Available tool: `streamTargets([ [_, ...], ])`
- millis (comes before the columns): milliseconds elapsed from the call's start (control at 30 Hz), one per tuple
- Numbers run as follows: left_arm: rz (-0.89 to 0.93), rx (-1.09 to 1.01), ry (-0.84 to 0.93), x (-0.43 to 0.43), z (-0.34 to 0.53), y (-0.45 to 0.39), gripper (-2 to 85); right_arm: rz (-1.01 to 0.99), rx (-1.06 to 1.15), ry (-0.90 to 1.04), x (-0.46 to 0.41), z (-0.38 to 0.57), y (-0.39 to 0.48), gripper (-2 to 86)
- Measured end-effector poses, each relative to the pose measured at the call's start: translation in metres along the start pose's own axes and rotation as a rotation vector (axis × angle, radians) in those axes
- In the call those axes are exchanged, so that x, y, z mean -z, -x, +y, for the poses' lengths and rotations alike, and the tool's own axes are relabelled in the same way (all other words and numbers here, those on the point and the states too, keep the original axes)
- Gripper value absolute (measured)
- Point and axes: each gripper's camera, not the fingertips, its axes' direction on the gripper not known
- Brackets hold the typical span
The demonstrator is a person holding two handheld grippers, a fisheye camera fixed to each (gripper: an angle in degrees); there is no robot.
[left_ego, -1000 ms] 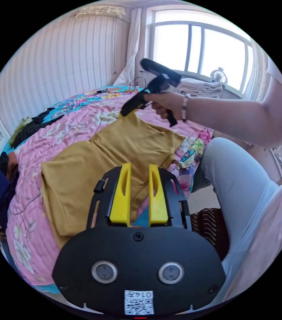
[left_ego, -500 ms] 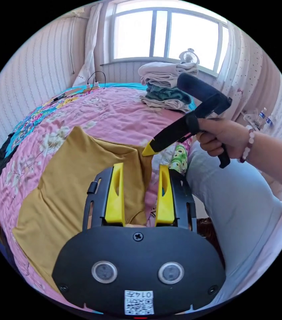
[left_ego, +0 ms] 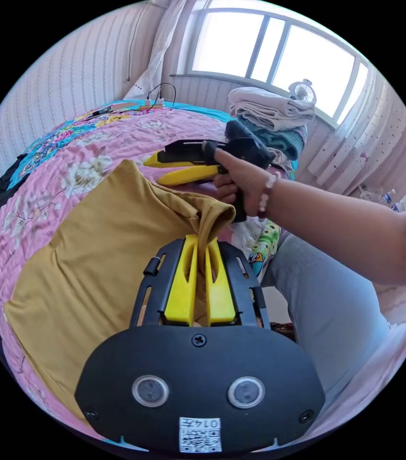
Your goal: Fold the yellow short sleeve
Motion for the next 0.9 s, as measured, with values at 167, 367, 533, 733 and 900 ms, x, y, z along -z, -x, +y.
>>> streamTargets([
  [167,0.005,0.071,-0.071,0.022,0.014,0.016,-0.8,0.112,0.006,0.146,-0.040,-0.036,0.008,4.4],
  [367,-0.077,0.230,-0.208,0.081,0.063,0.053,-0.8,0.075,0.201,0.210,-0.063,-0.054,0.077,2.4],
  [533,-0.140,0.419,-0.295,0.131,0.122,0.082,-0.7,0.015,0.352,0.373,-0.150,-0.062,0.153,2.3],
  [733,-0.432,0.576,-0.204,0.161,0.183,0.108,0.3,0.208,0.473,0.564,-0.285,-0.044,0.212,3.8],
  [900,-0.303,0.771,-0.046,0.177,0.227,0.141,0.7,0.213,0.479,0.582,-0.314,-0.043,0.230,5.4],
])
